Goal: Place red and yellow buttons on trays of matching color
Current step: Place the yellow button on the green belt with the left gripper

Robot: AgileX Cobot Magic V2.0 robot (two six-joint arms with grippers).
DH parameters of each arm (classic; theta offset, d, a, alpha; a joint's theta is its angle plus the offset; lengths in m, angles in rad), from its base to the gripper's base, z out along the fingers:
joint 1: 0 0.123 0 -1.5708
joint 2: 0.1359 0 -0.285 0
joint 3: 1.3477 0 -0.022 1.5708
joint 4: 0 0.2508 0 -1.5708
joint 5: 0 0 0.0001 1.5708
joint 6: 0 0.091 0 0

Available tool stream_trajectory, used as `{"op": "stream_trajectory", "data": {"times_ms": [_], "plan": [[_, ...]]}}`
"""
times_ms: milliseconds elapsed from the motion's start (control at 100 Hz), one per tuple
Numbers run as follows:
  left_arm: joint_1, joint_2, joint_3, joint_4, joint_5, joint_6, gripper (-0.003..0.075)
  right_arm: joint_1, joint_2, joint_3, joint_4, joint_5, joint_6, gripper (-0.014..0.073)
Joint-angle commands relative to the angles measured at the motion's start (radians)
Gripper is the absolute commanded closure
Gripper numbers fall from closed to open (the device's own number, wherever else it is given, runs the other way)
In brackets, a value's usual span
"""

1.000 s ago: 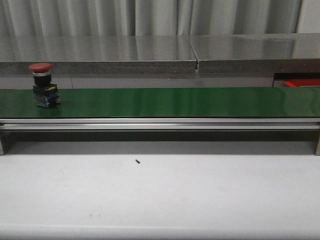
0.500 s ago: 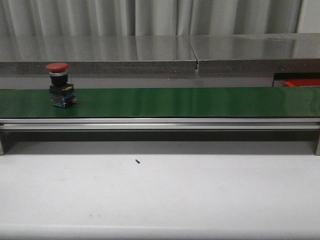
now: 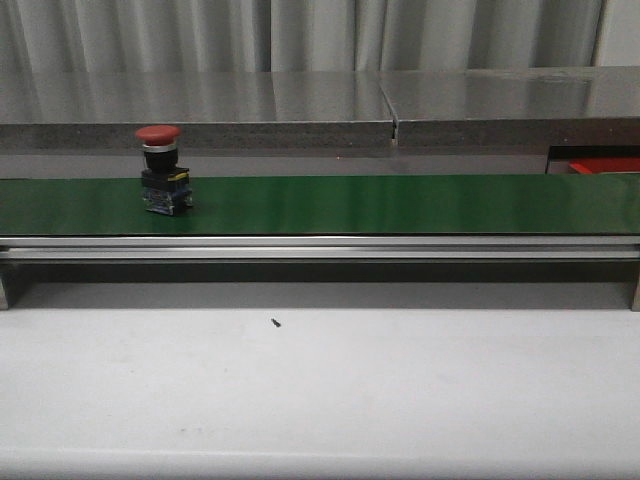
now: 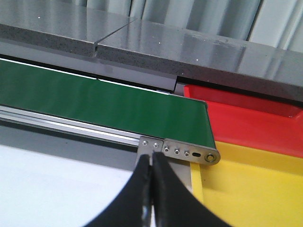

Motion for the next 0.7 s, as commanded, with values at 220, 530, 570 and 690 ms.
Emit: {"op": "stream_trajectory", "data": {"times_ms": [220, 530, 570, 690], "plan": [[-0.031, -0.271, -0.026, -0.11, -0.019, 0.011, 0.0739, -0.005, -0.006, 0.0, -0.009, -0.086, -0.002, 0.0655], [-0.284, -0.328, -0.114, -0.125, 0.032, 0.037, 0.0739, -0.005, -0.006, 0.0, -0.009, -0.086, -0.002, 0.0655], [-0.313, -0.316, -0.131, -0.125, 0.032, 0.037, 0.0739, -0.005, -0.006, 0.0, -0.009, -0.086, -0.002, 0.0655], [-0.388, -0.264, -0.172, -0.123, 0.034, 0.039, 0.0739, -0.005, -0.006, 0.0, -0.009, -0.086, -0.002, 0.0655]]}}
